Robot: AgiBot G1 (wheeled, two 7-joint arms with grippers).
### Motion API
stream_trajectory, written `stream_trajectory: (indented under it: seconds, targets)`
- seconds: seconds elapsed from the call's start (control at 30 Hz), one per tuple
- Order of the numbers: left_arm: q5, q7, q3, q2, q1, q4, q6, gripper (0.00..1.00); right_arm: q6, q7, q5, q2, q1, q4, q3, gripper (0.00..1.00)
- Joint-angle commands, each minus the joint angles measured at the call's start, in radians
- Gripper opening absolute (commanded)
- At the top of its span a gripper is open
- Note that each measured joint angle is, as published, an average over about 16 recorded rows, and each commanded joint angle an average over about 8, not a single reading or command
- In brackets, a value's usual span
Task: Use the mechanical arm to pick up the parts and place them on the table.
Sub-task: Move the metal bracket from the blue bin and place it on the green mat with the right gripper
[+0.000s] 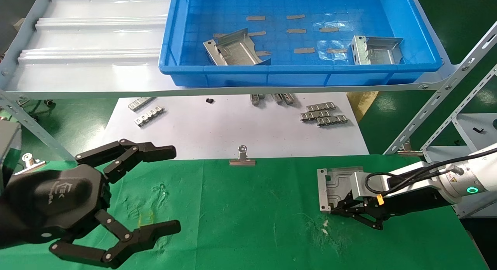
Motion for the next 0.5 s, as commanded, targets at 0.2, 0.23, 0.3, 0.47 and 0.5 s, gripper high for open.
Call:
stream_trajectory:
  seconds: [0.2,0.23,0.3,0.47,0.5]
  targets:
    - [0.0,0.0,0.0,0.0,0.0,0.0,0.0,1.0,-0.032,-0.026,-0.007,-0.015,-0.007,-0.036,-0.006,0.19]
    - [0.0,0.0,0.0,0.0,0.0,0.0,0.0,1.0,-0.034,-0.028,-0.011,-0.018,-0.008,-0.041,-0.009,0.31]
    - [0.0,0.0,0.0,0.0,0.0,0.0,0.0,1.0,-0.035,-0.031,-0.02,-0.025,-0.007,-0.049,-0.015,0.56]
    - [0.0,0.0,0.0,0.0,0.0,0.0,0.0,1.0,-0.03,-0.041,-0.043,-0.039,-0.004,-0.068,-0.03,1.0]
    - [0.0,0.0,0.0,0.0,0.0,0.0,0.0,1.0,-0.027,-0.044,-0.048,-0.042,-0.003,-0.07,-0.034,1.0]
